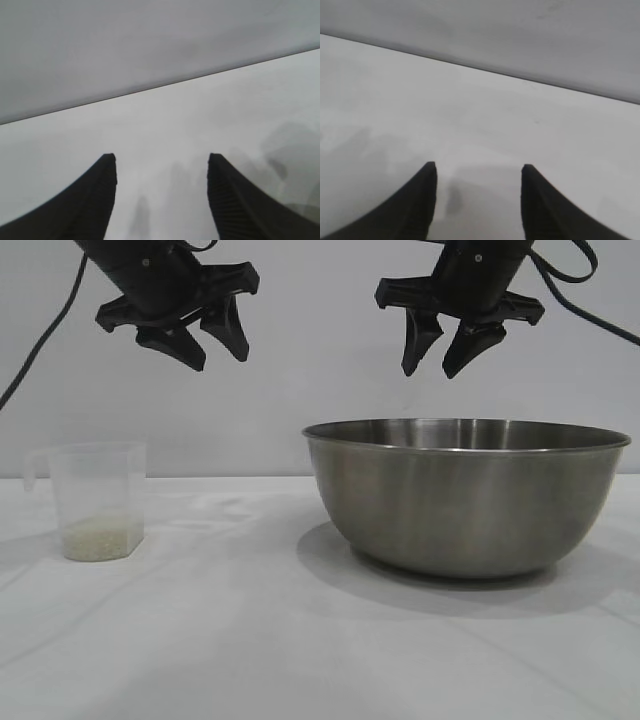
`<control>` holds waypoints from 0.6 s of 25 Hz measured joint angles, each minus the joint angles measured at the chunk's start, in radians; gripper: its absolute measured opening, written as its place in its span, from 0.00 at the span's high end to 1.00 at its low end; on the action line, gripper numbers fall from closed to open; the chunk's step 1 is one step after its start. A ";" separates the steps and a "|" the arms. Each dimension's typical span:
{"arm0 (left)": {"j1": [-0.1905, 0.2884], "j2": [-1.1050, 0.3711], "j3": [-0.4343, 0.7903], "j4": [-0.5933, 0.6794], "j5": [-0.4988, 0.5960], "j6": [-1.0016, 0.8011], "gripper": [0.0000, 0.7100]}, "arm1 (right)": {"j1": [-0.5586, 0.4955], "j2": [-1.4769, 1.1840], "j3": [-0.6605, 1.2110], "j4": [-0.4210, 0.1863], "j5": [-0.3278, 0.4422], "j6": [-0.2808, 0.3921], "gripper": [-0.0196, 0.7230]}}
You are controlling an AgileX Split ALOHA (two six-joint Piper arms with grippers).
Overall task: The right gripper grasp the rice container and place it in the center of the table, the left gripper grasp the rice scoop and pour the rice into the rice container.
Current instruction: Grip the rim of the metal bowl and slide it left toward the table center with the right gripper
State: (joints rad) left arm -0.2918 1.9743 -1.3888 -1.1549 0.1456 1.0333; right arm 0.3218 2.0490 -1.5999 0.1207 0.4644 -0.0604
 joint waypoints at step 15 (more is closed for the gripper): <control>0.000 0.000 0.000 0.000 0.000 0.000 0.52 | 0.000 -0.006 0.000 -0.035 0.073 0.000 0.54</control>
State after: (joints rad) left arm -0.2918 1.9743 -1.3888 -1.1549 0.1456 1.0333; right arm 0.3218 2.0428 -1.5999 0.0860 0.5378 -0.0604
